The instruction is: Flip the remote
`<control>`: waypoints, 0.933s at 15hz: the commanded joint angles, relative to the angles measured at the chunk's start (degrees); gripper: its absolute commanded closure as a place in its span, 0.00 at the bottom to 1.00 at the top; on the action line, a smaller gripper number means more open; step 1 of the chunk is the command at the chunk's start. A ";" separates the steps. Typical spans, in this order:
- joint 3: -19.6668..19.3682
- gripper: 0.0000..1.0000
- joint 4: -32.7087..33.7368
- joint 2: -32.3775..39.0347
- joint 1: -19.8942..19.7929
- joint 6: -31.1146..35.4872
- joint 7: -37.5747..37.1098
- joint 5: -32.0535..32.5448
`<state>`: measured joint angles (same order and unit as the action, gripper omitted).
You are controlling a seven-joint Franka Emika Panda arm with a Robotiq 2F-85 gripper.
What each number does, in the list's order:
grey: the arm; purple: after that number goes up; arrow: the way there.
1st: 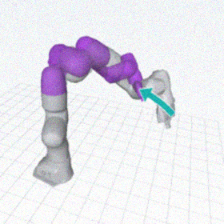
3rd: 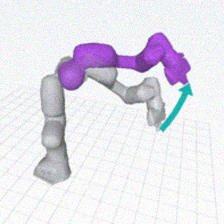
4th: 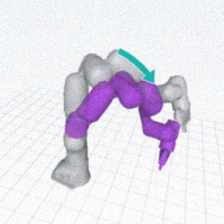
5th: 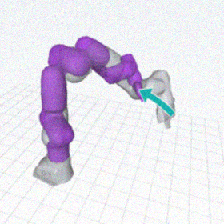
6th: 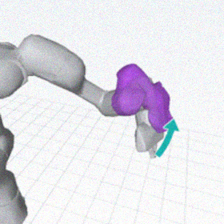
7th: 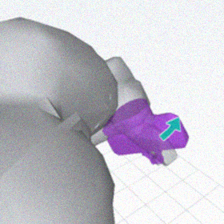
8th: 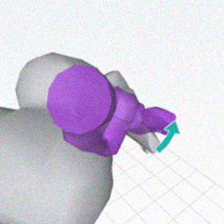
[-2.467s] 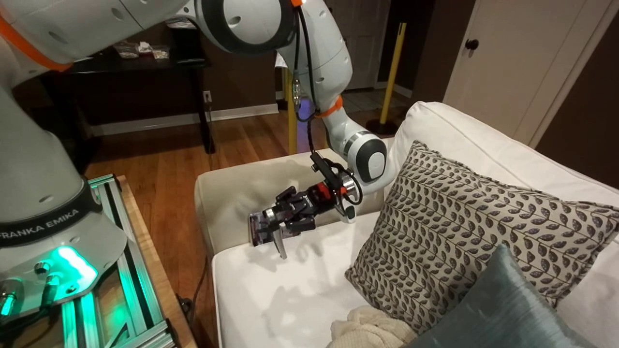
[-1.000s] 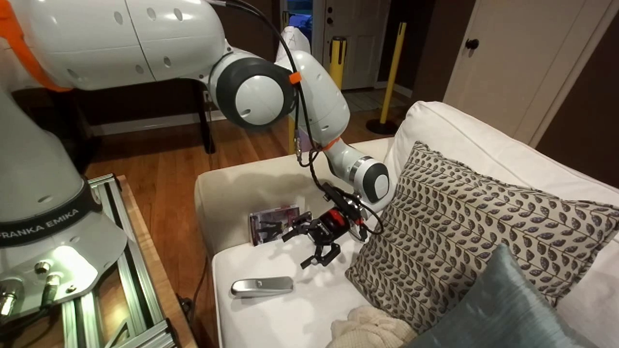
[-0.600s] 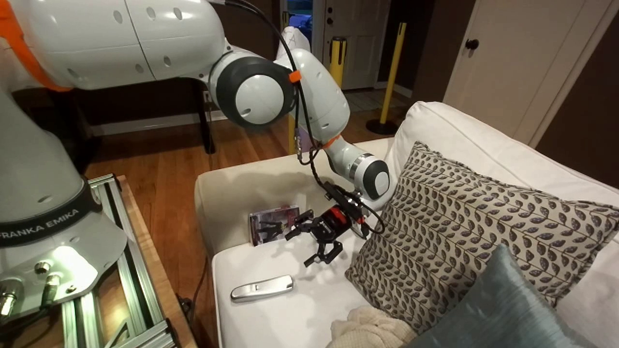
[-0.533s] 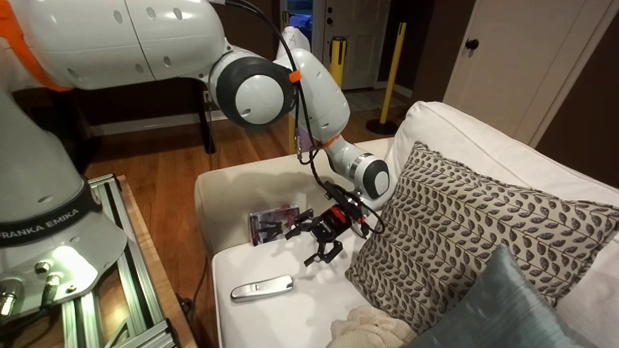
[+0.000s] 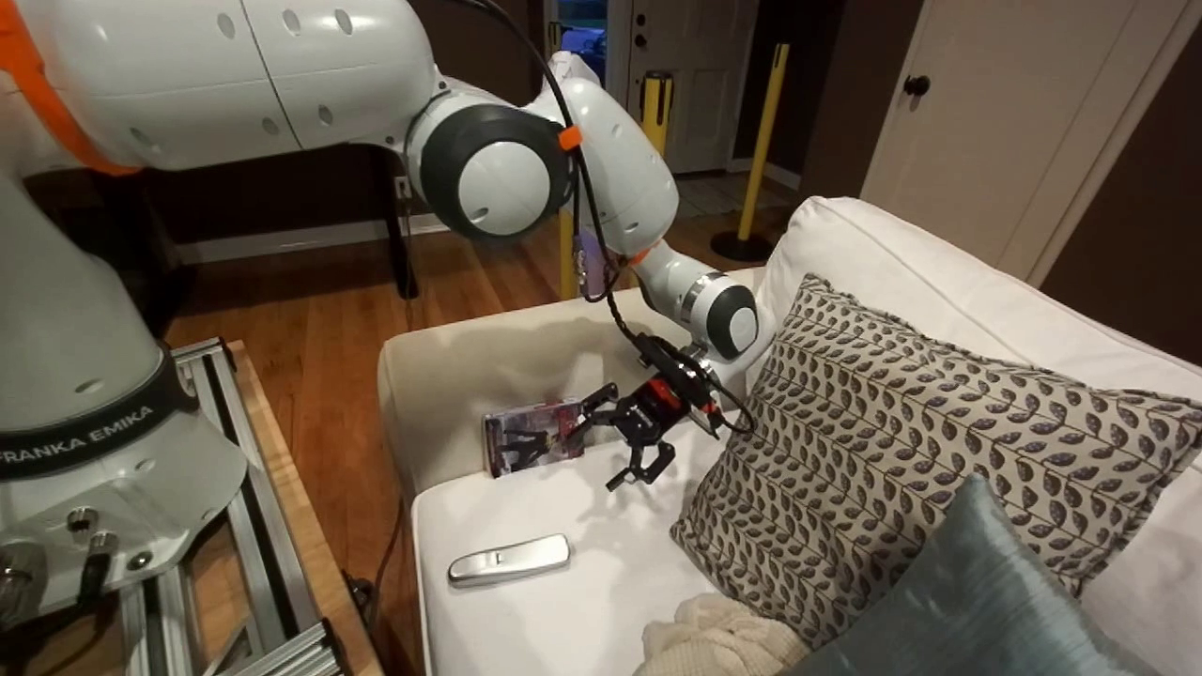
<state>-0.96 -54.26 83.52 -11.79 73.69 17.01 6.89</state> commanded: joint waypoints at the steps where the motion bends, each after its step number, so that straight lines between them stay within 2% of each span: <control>1: 1.15 0.00 -5.96 -4.81 0.65 8.78 1.09 0.29; 8: 3.00 0.00 -23.25 -20.12 -1.07 35.57 1.67 -0.71; 12: 4.02 0.00 -33.21 -28.52 -1.94 47.05 3.47 -0.31; 14: 3.24 0.00 -38.22 -32.29 -1.17 52.42 5.76 -0.53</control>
<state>1.98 -81.43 58.62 -12.75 118.50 19.84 6.66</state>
